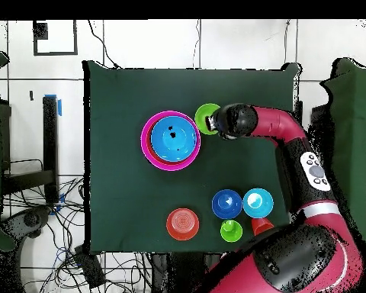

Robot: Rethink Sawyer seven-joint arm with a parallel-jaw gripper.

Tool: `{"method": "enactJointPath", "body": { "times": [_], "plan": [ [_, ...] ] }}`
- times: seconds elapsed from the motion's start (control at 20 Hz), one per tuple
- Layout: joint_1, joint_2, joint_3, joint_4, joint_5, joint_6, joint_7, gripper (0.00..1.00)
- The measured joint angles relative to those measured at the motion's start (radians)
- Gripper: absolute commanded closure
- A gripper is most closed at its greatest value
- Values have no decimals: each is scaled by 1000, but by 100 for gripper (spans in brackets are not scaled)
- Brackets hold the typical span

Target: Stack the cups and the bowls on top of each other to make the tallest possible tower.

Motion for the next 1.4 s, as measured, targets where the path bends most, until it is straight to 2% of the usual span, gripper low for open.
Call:
{"method": "enactJointPath", "body": {
  "times": [0.45, 0.5, 0.8, 1.4],
  "plan": [
    [7, 3, -1, -19, -1, 0, 0, 0],
    [7, 3, 0, -19, 3, 1, 0, 100],
    [8, -18, 6, -21, 34, 0, 0, 100],
    [8, -20, 3, -23, 34, 0, 0, 100]
  ]
}}
